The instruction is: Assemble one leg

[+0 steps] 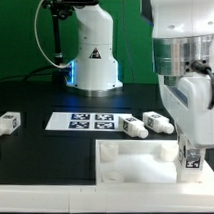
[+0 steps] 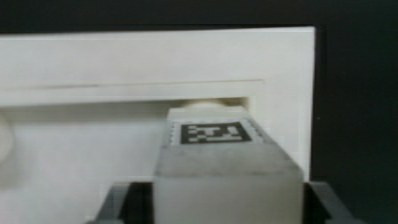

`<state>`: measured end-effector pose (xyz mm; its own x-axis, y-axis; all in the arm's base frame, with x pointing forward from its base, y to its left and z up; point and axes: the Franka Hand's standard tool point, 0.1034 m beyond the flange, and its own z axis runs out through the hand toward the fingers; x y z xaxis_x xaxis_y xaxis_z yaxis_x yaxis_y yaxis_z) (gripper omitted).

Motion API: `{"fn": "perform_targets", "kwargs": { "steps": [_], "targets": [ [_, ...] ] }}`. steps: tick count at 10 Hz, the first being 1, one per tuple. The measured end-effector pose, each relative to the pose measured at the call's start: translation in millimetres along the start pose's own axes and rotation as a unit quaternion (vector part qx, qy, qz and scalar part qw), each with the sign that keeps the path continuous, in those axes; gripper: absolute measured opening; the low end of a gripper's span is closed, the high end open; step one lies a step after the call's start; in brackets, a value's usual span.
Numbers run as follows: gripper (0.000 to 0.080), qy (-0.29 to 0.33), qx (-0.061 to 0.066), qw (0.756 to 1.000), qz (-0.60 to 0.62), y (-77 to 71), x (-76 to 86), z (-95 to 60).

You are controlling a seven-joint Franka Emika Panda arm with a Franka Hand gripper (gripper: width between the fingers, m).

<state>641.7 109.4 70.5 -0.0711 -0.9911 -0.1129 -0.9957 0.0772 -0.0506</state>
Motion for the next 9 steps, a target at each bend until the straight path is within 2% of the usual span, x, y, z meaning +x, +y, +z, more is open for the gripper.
{"fn": "perform_targets", "kwargs": {
  "steps": [1, 2, 3, 4, 5, 7, 8, 9],
  "targets": [
    [0.0287, 0.0, 0.0, 1.0, -0.001, -0.2, 0.3, 0.0],
    [0.0287, 0.006, 0.003, 0.998, -0.065, -0.3, -0.7, 1.0],
    [0.0476, 0.016, 0.005, 0.986, -0.167, 1.7, -6.7, 3.3],
    [0.0599, 0.019, 0.002, 0.968, -0.249, 3.6, -13.6, 4.5],
    [0.0599, 0.021, -0.002, 0.947, -0.322, 5.4, -17.2, 5.4],
    [0.0646, 0.022, -0.003, 0.932, -0.363, 4.8, -14.9, 5.5],
    [0.0646, 0.022, -0.004, 0.914, -0.405, 4.8, -14.6, 5.7],
    [0.0649, 0.026, -0.008, 0.878, -0.478, 3.8, -12.8, 5.5]
  ]
}}
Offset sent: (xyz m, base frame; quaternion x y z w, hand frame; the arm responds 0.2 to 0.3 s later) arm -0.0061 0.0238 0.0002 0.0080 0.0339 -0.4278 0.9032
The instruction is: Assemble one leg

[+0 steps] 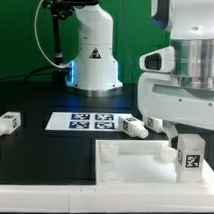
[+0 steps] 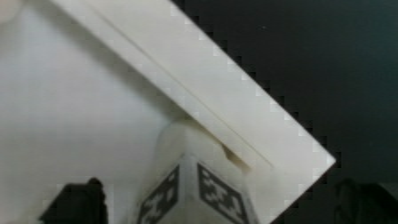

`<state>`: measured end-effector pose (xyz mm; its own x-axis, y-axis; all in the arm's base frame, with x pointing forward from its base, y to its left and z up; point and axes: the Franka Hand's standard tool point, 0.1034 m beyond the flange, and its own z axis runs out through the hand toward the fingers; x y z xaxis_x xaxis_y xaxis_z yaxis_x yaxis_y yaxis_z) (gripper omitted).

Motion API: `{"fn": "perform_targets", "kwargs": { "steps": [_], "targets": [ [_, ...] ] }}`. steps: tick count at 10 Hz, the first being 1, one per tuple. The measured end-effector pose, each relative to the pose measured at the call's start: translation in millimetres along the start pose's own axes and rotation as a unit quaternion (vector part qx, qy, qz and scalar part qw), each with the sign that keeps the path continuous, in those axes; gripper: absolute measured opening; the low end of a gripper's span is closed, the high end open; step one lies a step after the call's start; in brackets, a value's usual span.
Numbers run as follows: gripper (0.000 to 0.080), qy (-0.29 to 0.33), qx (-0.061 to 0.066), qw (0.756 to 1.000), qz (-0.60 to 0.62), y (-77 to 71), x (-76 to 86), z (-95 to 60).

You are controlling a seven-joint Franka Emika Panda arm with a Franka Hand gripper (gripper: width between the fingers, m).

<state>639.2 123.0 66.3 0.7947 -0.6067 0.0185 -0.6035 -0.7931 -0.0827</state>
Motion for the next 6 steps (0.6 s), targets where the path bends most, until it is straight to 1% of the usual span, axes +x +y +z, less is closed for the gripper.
{"fn": "perform_targets", "kwargs": {
  "steps": [1, 2, 3, 4, 5, 6],
  "targets": [
    [0.0649, 0.007, -0.007, 0.994, -0.104, -0.1, 4.2, -0.4],
    [0.0649, 0.009, -0.009, 0.983, -0.184, -2.9, 3.9, 0.7],
    [0.0649, 0.011, -0.008, 0.975, -0.223, -3.8, 3.1, 1.5],
    [0.0649, 0.011, -0.007, 0.978, -0.208, -3.8, 3.3, 1.5],
    [0.0551, 0.011, -0.007, 0.978, -0.206, -3.7, 3.3, 1.6],
    [0.0378, 0.011, -0.008, 0.981, -0.191, -2.6, 3.9, 1.8]
  ]
}}
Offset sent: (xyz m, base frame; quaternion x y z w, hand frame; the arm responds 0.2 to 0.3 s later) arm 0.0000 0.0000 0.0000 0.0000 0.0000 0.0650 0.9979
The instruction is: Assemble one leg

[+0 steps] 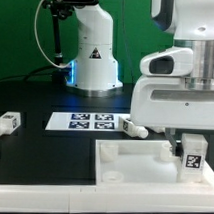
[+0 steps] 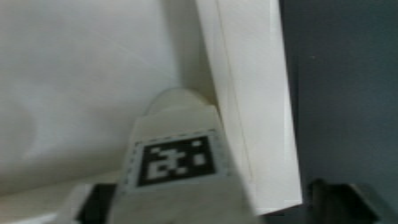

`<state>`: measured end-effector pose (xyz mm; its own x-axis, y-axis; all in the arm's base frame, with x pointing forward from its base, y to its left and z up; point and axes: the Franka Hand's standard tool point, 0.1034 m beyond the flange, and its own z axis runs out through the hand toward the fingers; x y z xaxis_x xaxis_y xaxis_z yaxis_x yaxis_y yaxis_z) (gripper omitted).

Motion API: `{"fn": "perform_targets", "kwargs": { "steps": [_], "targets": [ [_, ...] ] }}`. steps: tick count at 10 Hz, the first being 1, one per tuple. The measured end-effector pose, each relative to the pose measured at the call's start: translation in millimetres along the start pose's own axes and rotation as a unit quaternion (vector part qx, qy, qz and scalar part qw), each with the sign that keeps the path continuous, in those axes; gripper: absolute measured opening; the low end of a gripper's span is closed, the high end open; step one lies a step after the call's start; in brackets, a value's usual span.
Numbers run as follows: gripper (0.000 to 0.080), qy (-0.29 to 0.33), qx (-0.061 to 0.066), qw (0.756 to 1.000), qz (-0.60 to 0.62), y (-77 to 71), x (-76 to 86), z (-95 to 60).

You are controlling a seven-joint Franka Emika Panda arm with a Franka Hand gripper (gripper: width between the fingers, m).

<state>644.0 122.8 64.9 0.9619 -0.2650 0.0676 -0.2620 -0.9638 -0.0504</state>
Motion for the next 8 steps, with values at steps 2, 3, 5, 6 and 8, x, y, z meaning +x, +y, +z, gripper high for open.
{"fn": "perform_targets", "kwargs": {
  "steps": [2, 3, 5, 6, 8],
  "targets": [
    [0.0285, -0.001, -0.004, 0.997, 0.072, 6.6, 1.0, 0.5],
    [0.0285, -0.002, -0.006, 0.991, 0.134, 6.9, 1.0, 0.5],
    [0.0285, -0.005, -0.005, 0.97, 0.245, 7.8, 1.0, 0.7],
    [0.0285, -0.013, -0.006, 0.948, 0.318, 10.3, 0.9, 0.8],
    [0.0285, -0.039, 0.011, 0.876, 0.481, 11.0, 2.7, 0.9]
  ]
}}
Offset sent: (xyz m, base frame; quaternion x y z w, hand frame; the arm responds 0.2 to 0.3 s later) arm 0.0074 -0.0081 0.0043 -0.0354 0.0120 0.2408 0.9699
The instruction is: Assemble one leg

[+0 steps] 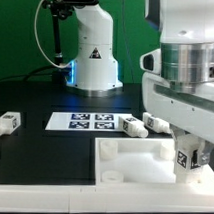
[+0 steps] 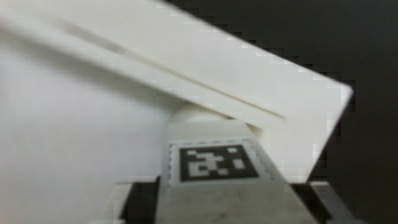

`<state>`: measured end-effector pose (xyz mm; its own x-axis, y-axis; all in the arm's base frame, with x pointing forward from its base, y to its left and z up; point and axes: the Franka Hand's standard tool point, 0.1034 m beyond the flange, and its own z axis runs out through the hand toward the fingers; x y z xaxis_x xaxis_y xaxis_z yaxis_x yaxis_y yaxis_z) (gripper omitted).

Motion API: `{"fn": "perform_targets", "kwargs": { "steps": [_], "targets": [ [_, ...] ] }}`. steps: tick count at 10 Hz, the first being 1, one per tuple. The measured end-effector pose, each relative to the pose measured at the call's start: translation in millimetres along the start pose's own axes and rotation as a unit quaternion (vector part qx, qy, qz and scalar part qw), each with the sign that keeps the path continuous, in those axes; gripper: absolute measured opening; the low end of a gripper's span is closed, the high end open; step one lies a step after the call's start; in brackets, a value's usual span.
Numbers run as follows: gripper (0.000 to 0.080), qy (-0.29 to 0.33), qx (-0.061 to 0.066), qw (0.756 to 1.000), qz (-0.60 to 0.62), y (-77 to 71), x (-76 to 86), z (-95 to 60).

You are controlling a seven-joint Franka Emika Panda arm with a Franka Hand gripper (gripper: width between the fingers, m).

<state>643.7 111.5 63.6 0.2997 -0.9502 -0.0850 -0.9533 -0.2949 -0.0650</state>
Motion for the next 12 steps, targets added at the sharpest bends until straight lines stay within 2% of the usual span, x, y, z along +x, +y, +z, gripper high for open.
{"fn": "perform_targets", "kwargs": {
  "steps": [3, 5, 8, 10, 11, 12],
  "targets": [
    [0.0285, -0.033, 0.007, 0.982, 0.187, -0.8, 1.2, -0.2],
    [0.0285, -0.032, 0.007, 0.973, 0.227, -1.4, -0.6, 0.1],
    [0.03, -0.028, 0.006, 0.974, 0.227, -1.1, -1.8, 0.7],
    [0.0573, -0.028, 0.007, 0.974, 0.223, -1.2, -1.9, 0.1],
    [0.0573, -0.03, 0.01, 0.977, 0.21, -2.5, -3.2, -6.5],
    [0.0634, -0.035, 0.015, 0.979, 0.201, -3.6, -6.5, -22.3]
  ]
}}
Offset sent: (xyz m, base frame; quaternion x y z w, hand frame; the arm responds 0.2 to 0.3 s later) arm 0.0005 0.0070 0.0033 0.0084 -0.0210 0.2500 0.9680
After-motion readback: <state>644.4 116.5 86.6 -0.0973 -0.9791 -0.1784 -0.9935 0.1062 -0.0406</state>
